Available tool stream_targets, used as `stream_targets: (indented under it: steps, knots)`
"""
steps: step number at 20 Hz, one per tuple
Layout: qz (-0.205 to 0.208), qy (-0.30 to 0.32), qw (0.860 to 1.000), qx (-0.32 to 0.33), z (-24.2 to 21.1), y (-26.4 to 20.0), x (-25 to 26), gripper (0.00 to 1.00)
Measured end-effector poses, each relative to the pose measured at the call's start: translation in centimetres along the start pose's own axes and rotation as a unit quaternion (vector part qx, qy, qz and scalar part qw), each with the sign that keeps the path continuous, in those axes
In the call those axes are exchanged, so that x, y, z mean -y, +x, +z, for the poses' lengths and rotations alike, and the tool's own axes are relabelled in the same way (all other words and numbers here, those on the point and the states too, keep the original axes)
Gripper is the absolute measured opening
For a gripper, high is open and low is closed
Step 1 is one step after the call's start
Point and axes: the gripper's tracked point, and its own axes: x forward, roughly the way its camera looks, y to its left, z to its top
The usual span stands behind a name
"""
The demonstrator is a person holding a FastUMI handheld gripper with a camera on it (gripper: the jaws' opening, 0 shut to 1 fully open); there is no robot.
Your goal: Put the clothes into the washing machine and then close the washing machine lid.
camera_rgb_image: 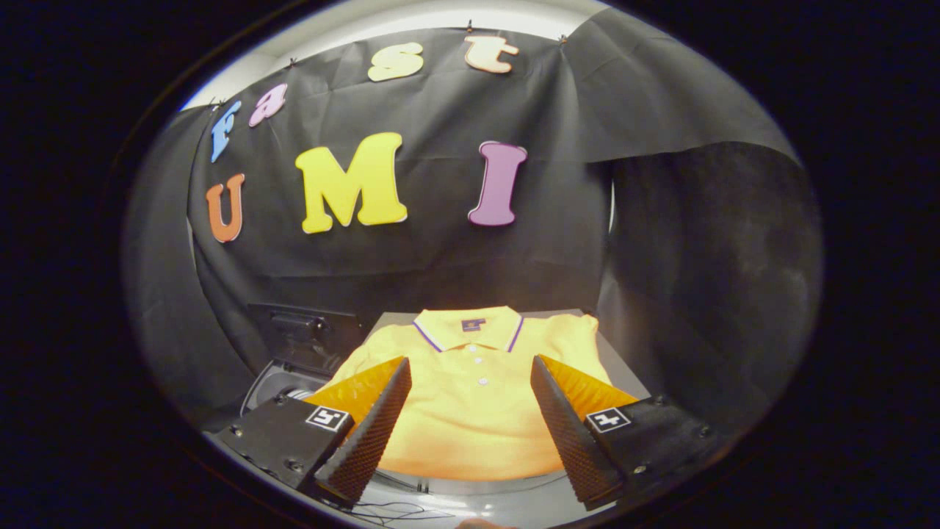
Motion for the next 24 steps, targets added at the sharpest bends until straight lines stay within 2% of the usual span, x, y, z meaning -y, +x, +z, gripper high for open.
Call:
stream_targets:
  steps: [5, 10, 15, 18, 21, 22, 24]
  knots:
    - [-0.006, 0.001, 0.997, -0.083, -1.7, 5.7, 0.4, 1.0]
    - [-0.017, -0.011, 0.989, -0.144, -3.0, 8.8, 1.0, 1.0]
    - [0.001, 0.005, 0.98, -0.2, -4.4, 9.5, 0.6, 1.0]
    - [-0.005, 0.014, 0.977, -0.212, -4.2, 9.7, 0.9, 1.0]
    - [-0.001, -0.002, 0.974, -0.228, -4.5, 9.8, 0.8, 0.99]
    - [0.0, -0.003, 0.973, -0.231, -4.4, 9.9, 0.9, 0.98]
    - [0.006, -0.008, 0.973, -0.231, -4.4, 9.8, 0.5, 0.78]
